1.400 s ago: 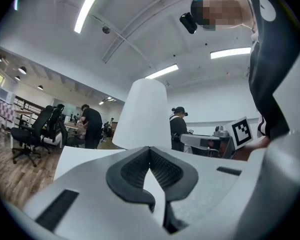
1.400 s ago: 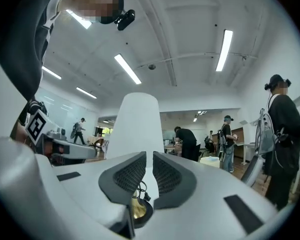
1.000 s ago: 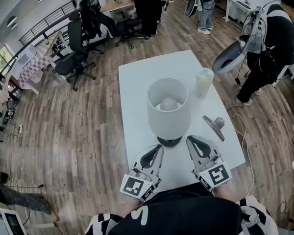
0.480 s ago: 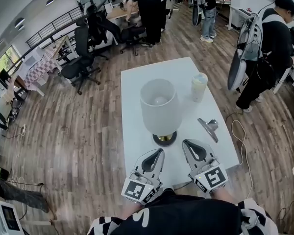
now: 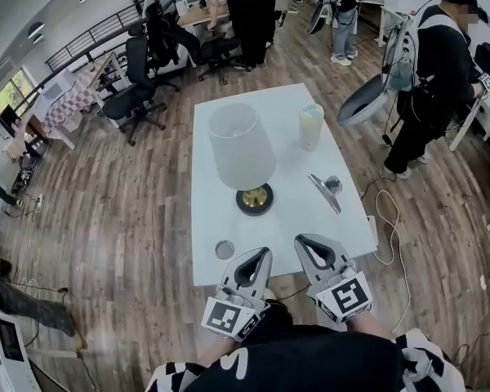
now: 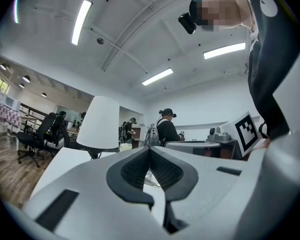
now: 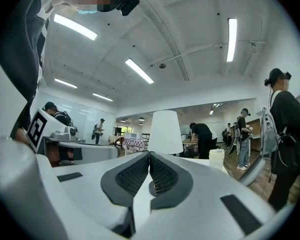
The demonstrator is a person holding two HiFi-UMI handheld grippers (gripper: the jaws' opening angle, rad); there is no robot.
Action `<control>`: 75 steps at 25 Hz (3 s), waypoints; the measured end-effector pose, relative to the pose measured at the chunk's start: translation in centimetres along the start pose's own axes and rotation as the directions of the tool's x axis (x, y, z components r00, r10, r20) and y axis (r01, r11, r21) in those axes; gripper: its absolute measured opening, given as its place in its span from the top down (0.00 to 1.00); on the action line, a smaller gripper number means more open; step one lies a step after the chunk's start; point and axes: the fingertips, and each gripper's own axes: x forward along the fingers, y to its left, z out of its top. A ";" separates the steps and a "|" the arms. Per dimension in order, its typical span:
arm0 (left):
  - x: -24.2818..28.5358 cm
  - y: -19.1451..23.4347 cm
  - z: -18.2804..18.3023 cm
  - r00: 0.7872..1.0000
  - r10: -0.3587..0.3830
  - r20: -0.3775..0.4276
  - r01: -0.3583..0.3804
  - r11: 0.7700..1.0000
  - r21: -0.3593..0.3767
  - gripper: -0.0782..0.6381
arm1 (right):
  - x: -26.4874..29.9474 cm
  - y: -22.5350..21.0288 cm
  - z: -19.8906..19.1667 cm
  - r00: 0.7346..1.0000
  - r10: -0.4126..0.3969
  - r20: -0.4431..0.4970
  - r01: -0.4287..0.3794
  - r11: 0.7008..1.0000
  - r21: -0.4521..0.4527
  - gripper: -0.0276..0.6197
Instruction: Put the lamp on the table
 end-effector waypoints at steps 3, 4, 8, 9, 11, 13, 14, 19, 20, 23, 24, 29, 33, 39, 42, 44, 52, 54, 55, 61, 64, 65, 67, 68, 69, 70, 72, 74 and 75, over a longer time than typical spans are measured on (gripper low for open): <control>-1.2 -2.8 -0.1 1.000 0.009 0.006 -0.009 1.000 0.003 0.88 | -2.6 1.1 0.3 1.000 0.023 0.003 -0.023 1.000 -0.005 0.92; -1.5 -3.7 -0.1 1.000 0.014 0.009 -0.014 1.000 0.002 0.88 | -3.4 1.4 0.4 1.000 0.030 0.004 -0.030 1.000 -0.007 0.92; -2.9 -7.2 -0.6 0.999 0.035 0.008 -0.035 0.999 -0.007 0.88 | -6.3 2.6 0.0 0.998 0.061 0.001 -0.061 0.998 0.006 0.92; -3.3 -8.0 -0.8 0.999 0.040 0.005 -0.040 0.999 -0.008 0.88 | -6.9 3.0 -0.1 0.998 0.068 -0.004 -0.068 0.998 0.010 0.92; -4.0 -9.0 -0.8 0.999 0.051 0.003 -0.051 0.999 -0.008 0.88 | -7.9 3.5 -0.1 0.997 0.075 -0.011 -0.075 0.997 0.009 0.92; -4.5 -9.5 -0.6 0.998 0.059 0.004 -0.059 0.998 -0.006 0.88 | -8.6 3.7 0.2 0.997 0.072 -0.007 -0.072 0.997 0.009 0.92; -4.7 -9.7 -0.5 0.998 0.062 0.006 -0.062 0.998 -0.005 0.88 | -8.9 3.7 0.3 0.998 0.070 -0.002 -0.070 0.997 0.010 0.92; -5.2 -10.5 -0.6 0.998 0.060 -0.001 -0.060 0.998 -0.009 0.88 | -10.2 3.7 0.2 0.999 0.052 -0.003 -0.052 0.998 0.024 0.92; -5.3 -10.7 -0.6 0.998 0.062 0.001 -0.062 0.998 -0.007 0.88 | -10.4 3.8 0.1 0.999 0.050 -0.004 -0.050 0.998 0.029 0.92; -5.8 -11.2 -1.1 0.997 0.075 -0.004 -0.075 0.997 -0.015 0.88 | -10.9 4.2 -0.5 0.998 0.056 -0.015 -0.056 0.998 0.039 0.92; -6.1 -11.4 -1.3 0.997 0.078 -0.009 -0.078 0.997 -0.020 0.88 | -11.0 4.4 -0.7 0.998 0.064 -0.019 -0.063 0.997 0.041 0.92; -6.7 -11.8 -1.8 0.996 0.092 -0.017 -0.093 0.995 -0.024 0.89 | -11.0 5.3 -1.2 0.995 0.093 -0.025 -0.093 0.995 0.037 0.92; -7.1 -12.1 -0.8 0.996 0.084 0.004 -0.084 0.996 -0.004 0.88 | -11.4 5.7 -0.5 0.996 0.088 -0.013 -0.087 0.996 0.021 0.92; -8.5 -13.9 -0.4 0.998 0.063 0.019 -0.063 0.998 -0.002 0.88 | -13.0 7.0 -0.5 0.997 0.073 -0.017 -0.072 0.997 0.024 0.92; -10.3 -15.1 -0.6 0.999 0.051 0.019 -0.050 0.999 -0.008 0.88 | -14.0 8.6 -0.4 0.997 0.072 -0.020 -0.071 0.997 0.029 0.92; -11.8 -15.7 -1.3 0.999 0.048 0.003 -0.048 0.999 -0.008 0.88 | -14.8 9.9 -0.3 0.997 0.073 -0.022 -0.072 0.997 0.027 0.92; -18.6 -17.9 -1.4 0.998 0.063 -0.007 -0.063 0.998 0.008 0.88 | -18.6 16.0 -0.6 0.997 0.068 -0.033 -0.067 0.997 0.037 0.92; -20.4 -18.9 -0.6 0.998 0.064 0.017 -0.064 0.998 0.000 0.88 | -19.7 17.9 -0.2 0.997 0.071 -0.033 -0.070 0.997 0.039 0.92; -21.3 -19.4 -0.3 0.998 0.063 0.028 -0.063 0.998 -0.004 0.88 | -20.4 18.9 -0.1 0.997 0.073 -0.036 -0.071 0.997 0.041 0.92; -26.6 -23.0 -1.5 0.999 0.036 -0.019 -0.036 0.999 -0.004 0.88 | -24.7 23.9 0.0 0.997 0.062 -0.046 -0.061 0.998 0.032 0.92; -28.7 -24.4 -1.7 1.000 0.016 0.000 -0.016 1.000 -0.013 0.88 | -26.7 26.1 -0.1 0.998 0.040 -0.049 -0.039 0.999 0.029 0.92; -29.4 -24.8 -1.6 1.000 0.013 0.008 -0.013 1.000 -0.020 0.88 | -27.2 26.7 0.0 0.998 0.032 -0.047 -0.031 0.999 0.029 0.92; -30.6 -25.7 -1.5 1.000 0.003 0.006 -0.003 1.000 -0.027 0.88 | -28.3 27.9 0.1 0.999 0.015 -0.041 -0.014 0.999 0.032 0.92; -31.1 -26.0 -1.5 1.000 -0.003 -0.001 0.003 1.000 -0.024 0.88 | -28.8 28.4 0.3 0.999 0.008 -0.037 -0.007 0.999 0.032 0.92; -31.6 -26.3 -1.5 1.000 -0.007 -0.005 0.007 1.000 -0.017 0.88 | -29.1 28.7 0.4 0.999 0.002 -0.032 -0.001 1.000 0.030 0.92; -32.0 -26.4 -1.5 1.000 -0.010 -0.005 0.010 1.000 -0.009 0.88 | -29.3 29.0 0.5 1.000 -0.002 -0.028 0.002 1.000 0.028 0.92; -32.6 -26.5 -1.4 1.000 -0.008 -0.002 0.008 1.000 -0.003 0.88 | -29.5 29.3 0.8 1.000 -0.003 -0.023 0.004 0.999 0.032 0.92; -33.1 -26.4 -1.0 1.000 0.009 0.003 -0.009 1.000 -0.009 0.88 | -29.5 29.6 1.3 1.000 0.002 -0.016 -0.002 1.000 0.027 0.92; -33.3 -26.5 -0.8 1.000 0.016 0.008 -0.016 1.000 -0.010 0.88 | -29.5 29.8 1.6 1.000 0.005 -0.010 -0.005 1.000 0.016 0.92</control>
